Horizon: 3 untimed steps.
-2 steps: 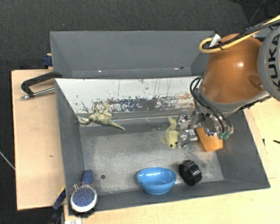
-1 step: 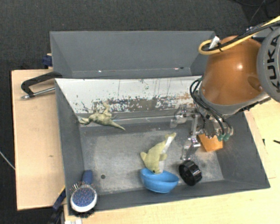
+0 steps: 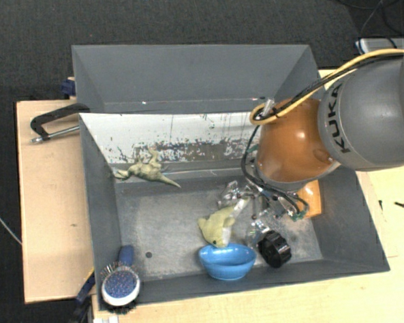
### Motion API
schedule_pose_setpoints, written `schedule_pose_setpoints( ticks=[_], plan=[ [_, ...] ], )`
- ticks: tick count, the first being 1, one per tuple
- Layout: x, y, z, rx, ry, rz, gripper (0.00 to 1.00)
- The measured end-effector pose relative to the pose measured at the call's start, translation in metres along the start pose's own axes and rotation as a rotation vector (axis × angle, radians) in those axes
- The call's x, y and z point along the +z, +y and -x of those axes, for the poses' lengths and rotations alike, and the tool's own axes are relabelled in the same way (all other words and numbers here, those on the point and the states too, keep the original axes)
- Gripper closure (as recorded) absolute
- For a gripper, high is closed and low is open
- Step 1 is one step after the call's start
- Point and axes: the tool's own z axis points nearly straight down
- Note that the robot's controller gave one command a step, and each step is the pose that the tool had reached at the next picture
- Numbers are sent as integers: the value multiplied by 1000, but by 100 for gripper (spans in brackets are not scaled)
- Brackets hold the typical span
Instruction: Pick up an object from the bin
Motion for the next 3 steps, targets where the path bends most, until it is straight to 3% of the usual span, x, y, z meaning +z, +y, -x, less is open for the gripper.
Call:
schedule_pose_setpoints(
  ticks=[1, 2, 3],
  plan=[
    [4, 32, 11, -156, -11, -8, 0],
    [3, 34, 13, -158, -21, -7, 100],
    [-125, 37, 11, -294, -17, -8, 100]
  ],
)
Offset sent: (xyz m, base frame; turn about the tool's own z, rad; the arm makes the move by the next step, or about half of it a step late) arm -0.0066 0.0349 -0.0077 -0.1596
